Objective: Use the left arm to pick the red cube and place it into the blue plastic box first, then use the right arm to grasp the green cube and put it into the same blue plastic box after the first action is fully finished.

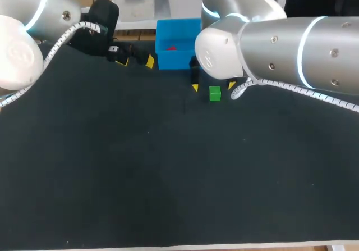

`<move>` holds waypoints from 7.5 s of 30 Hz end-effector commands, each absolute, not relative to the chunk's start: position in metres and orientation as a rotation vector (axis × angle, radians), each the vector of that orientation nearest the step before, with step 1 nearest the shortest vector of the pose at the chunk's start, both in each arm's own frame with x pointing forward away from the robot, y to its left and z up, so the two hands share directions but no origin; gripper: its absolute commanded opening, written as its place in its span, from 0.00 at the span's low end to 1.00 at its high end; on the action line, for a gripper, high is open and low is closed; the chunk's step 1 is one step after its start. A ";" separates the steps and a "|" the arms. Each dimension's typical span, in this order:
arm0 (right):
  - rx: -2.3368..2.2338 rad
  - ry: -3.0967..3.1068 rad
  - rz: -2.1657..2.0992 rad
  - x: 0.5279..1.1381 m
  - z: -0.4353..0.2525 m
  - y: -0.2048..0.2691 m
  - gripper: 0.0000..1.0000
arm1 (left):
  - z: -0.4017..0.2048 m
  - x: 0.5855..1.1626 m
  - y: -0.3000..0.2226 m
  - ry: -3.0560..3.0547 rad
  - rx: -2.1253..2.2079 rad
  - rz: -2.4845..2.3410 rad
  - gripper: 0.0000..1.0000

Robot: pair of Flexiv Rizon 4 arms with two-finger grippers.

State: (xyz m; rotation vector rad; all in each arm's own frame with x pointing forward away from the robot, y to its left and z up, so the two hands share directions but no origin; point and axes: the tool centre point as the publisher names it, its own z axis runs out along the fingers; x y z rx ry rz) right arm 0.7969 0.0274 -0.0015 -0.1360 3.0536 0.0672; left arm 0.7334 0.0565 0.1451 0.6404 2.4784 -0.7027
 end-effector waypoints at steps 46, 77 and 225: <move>-0.030 3.062 -0.007 0.782 -0.015 0.020 1.00 | 0.144 0.733 0.058 2.471 0.645 -0.712 1.00; -0.031 3.011 0.096 0.781 0.053 0.002 0.00 | 0.144 0.733 0.058 2.471 0.645 -0.712 1.00; -0.701 2.450 0.674 0.990 0.130 0.006 1.00 | 0.144 0.733 0.058 2.471 0.645 -0.712 1.00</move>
